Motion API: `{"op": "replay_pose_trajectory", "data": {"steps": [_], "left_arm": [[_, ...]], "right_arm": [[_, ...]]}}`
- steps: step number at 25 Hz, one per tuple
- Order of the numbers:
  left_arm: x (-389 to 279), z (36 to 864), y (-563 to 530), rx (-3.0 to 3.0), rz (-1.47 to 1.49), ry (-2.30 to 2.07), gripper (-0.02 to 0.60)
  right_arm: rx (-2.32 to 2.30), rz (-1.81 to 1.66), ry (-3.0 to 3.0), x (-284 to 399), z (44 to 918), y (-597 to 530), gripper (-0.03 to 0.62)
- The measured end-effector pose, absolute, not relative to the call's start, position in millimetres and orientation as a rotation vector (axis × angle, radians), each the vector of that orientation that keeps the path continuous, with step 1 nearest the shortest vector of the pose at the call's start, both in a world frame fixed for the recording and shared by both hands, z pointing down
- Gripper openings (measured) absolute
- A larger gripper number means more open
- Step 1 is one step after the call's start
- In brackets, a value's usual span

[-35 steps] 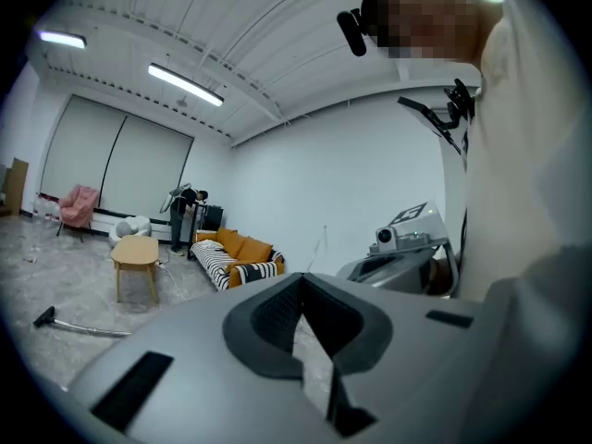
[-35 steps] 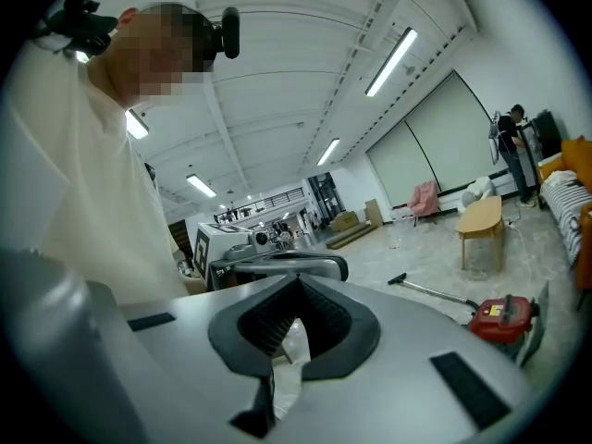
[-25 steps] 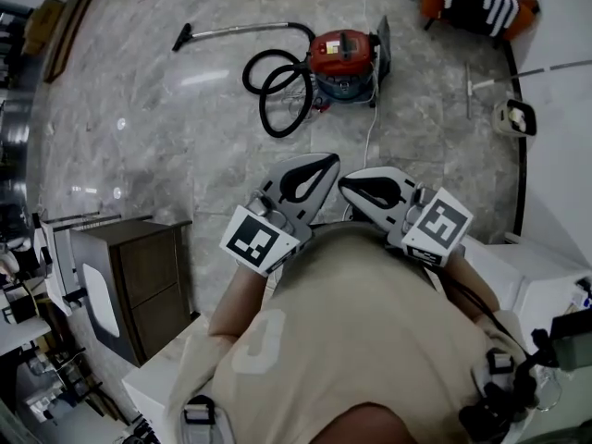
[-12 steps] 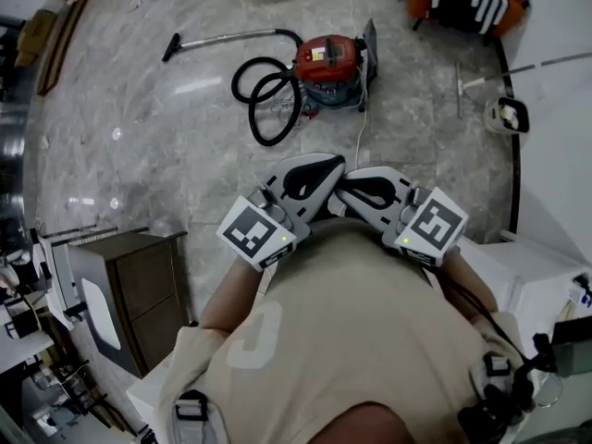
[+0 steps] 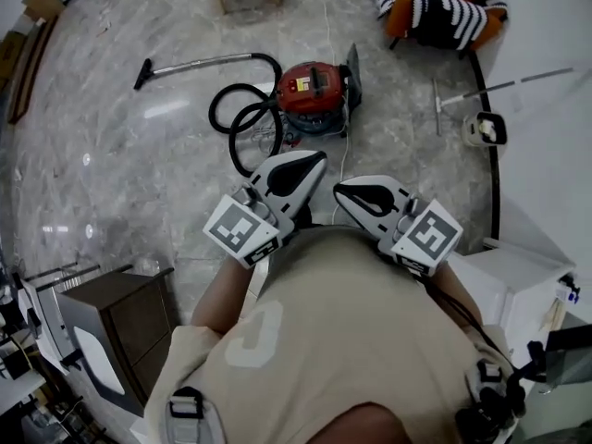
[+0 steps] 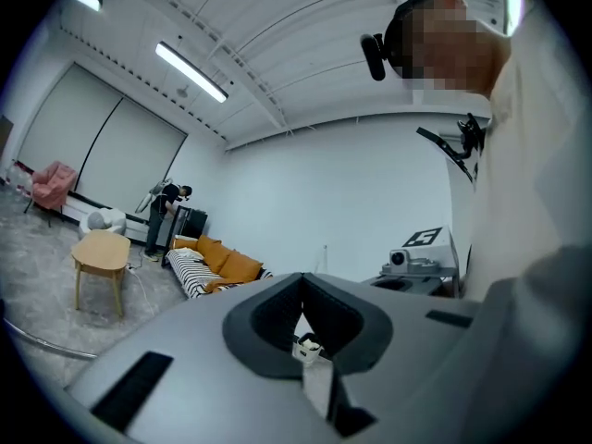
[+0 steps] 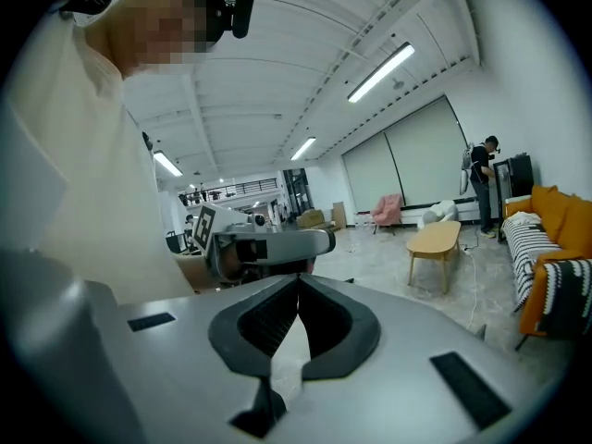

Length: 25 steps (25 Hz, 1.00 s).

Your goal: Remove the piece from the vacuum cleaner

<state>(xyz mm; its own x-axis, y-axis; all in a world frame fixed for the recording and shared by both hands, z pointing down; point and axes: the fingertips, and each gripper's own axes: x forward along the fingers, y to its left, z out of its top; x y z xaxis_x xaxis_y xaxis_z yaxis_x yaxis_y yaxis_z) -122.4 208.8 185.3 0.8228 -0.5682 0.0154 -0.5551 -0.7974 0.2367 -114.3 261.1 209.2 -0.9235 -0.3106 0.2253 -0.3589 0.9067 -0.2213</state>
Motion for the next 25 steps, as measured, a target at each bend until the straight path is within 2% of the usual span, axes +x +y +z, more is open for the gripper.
{"op": "replay_pose_trajectory", "data": {"steps": [9,16,20,25], "left_arm": [[-173,162,148,2.852,-0.090,-0.610,0.003],[-209,167,125,2.846,-0.173,-0.523,0.003],[-210,159,122,2.770,-0.285,-0.322,0.003],[-225,160,97,2.727,-0.324,-0.415,0.003]], "right_arm": [[0.680,0.370,-2.805,-186,184,183,0.003],[0.717,0.302,-2.795,-225,195,159,0.003],[0.710,0.293,-2.763,-236,194,147,0.003],[0.730,0.331,-2.755,-239,190,133,0.003]]}}
